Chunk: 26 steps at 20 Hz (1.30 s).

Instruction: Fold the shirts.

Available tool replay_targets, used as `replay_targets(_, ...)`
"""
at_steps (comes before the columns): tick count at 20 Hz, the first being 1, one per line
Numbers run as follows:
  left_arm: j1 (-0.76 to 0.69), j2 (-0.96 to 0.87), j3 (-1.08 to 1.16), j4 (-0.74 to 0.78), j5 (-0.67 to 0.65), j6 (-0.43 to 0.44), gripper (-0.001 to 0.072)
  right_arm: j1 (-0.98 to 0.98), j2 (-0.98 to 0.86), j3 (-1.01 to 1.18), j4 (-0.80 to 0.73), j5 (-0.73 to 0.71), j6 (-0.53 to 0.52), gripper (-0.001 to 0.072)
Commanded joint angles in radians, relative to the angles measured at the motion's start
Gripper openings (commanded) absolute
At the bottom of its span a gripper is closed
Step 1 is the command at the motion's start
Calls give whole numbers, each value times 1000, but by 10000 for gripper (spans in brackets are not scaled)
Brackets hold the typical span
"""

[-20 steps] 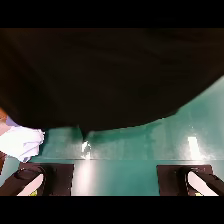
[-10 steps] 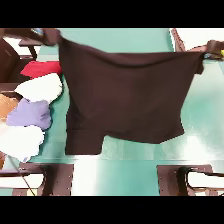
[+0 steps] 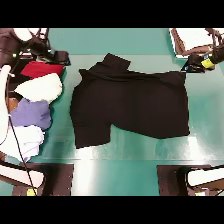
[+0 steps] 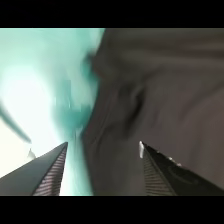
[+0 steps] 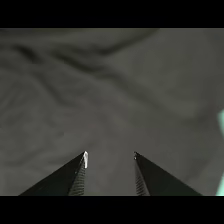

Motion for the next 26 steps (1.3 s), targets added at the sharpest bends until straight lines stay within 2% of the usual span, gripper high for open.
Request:
replay_targets(1,89,101,-151,-55,-68,-2,534,-47,129,-214,104,19,-53,352)
replay_targets(3,126,188,-352,-57,-47,5,534,-61,248,-406,111,0,-66,351)
replay_targets(6,135,280,-648,-63,19,29,534,-73,425,-673,167,-108,-74,351)
replay_targets(9,135,293,-829,-152,121,61,534,-73,533,-818,180,-158,-74,351)
replay_targets(14,81,290,-932,-220,272,70,533,-73,620,-901,178,-164,-73,351)
replay_targets(20,-21,264,-933,-192,276,63,531,-76,638,-901,167,-144,-72,351)
replay_targets(21,-21,265,-933,-185,276,54,446,-84,638,-901,168,-137,-72,351)
replay_targets(23,-21,268,-921,-185,275,55,132,-125,638,-901,167,-112,-72,351)
replay_targets(24,-21,271,-904,-188,265,55,23,-160,638,-903,165,-90,-69,351)
replay_targets(26,-21,293,-867,-188,243,57,24,-250,672,-963,103,-65,-33,351)
